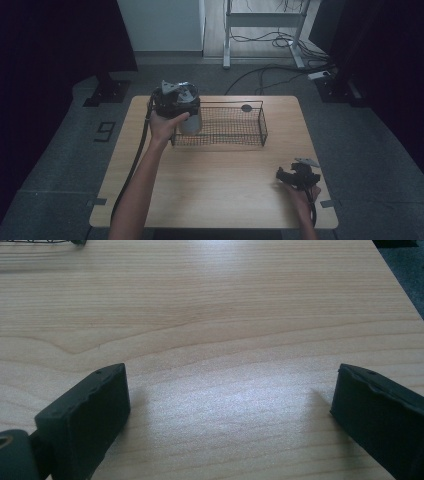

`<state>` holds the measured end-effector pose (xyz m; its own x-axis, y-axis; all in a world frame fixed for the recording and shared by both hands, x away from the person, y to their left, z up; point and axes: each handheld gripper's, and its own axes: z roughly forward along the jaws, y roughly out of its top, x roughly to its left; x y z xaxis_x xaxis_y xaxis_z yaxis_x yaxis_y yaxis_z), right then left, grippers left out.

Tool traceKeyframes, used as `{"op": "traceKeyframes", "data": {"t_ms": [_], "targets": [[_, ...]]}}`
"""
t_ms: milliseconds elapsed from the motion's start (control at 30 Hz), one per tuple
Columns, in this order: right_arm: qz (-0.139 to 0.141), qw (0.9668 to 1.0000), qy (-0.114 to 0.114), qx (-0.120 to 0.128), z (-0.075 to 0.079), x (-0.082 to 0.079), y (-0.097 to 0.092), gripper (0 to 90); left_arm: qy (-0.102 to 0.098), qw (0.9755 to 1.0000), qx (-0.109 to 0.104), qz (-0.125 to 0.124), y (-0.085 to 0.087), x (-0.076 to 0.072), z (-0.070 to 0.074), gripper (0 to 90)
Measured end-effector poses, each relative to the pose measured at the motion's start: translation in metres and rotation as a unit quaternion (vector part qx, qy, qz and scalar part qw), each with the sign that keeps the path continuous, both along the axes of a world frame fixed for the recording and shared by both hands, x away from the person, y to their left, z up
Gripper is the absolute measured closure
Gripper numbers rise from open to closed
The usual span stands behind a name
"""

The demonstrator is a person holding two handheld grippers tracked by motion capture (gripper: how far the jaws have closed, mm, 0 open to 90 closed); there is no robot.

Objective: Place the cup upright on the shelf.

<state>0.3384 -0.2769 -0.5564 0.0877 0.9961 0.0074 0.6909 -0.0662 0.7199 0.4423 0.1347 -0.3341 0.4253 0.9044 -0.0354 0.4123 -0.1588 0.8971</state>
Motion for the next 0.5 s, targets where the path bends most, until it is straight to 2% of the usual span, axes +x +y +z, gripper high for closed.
{"op": "traceKeyframes", "data": {"t_ms": [200,300,400,467,500], "targets": [[0.000,1.0000,-0.001,0.000,0.000,0.000,0.000,2.0,0.002,1.0000,0.001,0.001,-0.005,0.007,0.002,4.2],[0.000,1.0000,-0.001,0.000,0.000,0.000,0.000,2.0,-0.003,0.9998,0.019,0.000,-0.012,0.010,0.004,4.2],[0.000,1.0000,-0.001,0.000,0.000,0.000,0.000,2.0,0.002,1.0000,0.000,-0.006,-0.014,0.015,0.002,4.2],[0.000,1.0000,-0.001,0.000,0.000,0.000,0.000,2.0,0.007,1.0000,-0.004,-0.006,-0.016,0.019,0.000,4.2],[0.000,1.0000,-0.001,0.000,0.000,0.000,0.000,2.0,0.006,1.0000,0.001,-0.004,-0.017,0.021,-0.002,4.2]]}}
